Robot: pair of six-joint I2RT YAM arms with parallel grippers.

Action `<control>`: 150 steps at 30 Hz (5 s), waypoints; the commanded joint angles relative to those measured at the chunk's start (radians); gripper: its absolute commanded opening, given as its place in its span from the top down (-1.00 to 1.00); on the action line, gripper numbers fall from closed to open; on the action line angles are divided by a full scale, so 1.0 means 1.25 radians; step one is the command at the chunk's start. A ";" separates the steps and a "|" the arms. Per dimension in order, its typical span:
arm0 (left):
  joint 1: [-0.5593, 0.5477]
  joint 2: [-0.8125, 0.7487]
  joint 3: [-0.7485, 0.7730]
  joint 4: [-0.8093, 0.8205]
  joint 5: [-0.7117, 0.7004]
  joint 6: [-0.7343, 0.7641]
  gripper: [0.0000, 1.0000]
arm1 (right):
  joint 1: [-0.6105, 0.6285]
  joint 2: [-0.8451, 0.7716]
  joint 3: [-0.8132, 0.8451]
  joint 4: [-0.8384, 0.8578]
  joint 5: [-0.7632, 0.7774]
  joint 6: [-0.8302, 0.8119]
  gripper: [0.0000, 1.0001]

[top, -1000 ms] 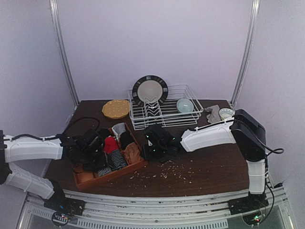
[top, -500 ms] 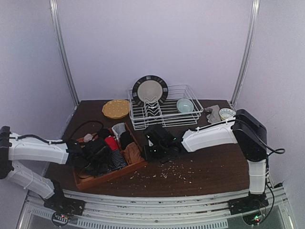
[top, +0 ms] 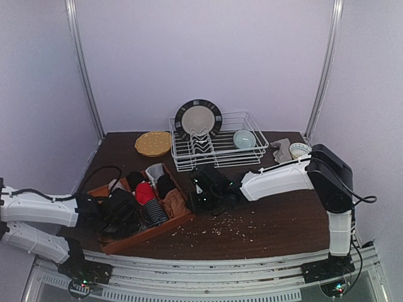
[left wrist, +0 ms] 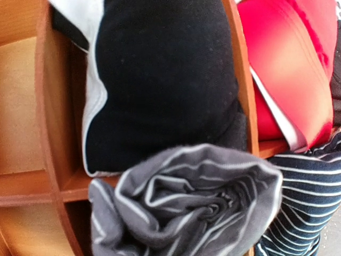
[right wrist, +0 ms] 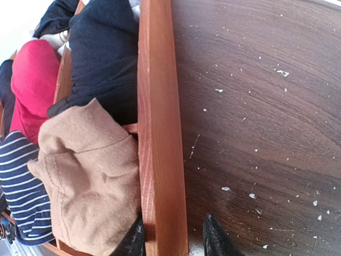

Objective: Roll the underwear
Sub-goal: Place the underwear in the storage box, then move the storage box to the corner of the board, then pick up the underwear from the corner of the board, then place the underwear at the center of the board.

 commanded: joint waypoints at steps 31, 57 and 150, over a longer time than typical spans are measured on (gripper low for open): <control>-0.114 -0.124 0.267 -0.448 -0.036 0.059 -0.59 | -0.002 -0.062 -0.001 -0.058 -0.055 -0.011 -0.18; -0.241 0.659 0.686 -0.163 -0.005 0.515 1.00 | -0.121 -0.667 -0.463 -0.158 0.285 -0.052 -0.40; 0.127 -0.197 0.176 0.168 0.131 0.692 -0.53 | -0.161 -0.855 -0.231 -0.442 -0.066 -0.129 1.00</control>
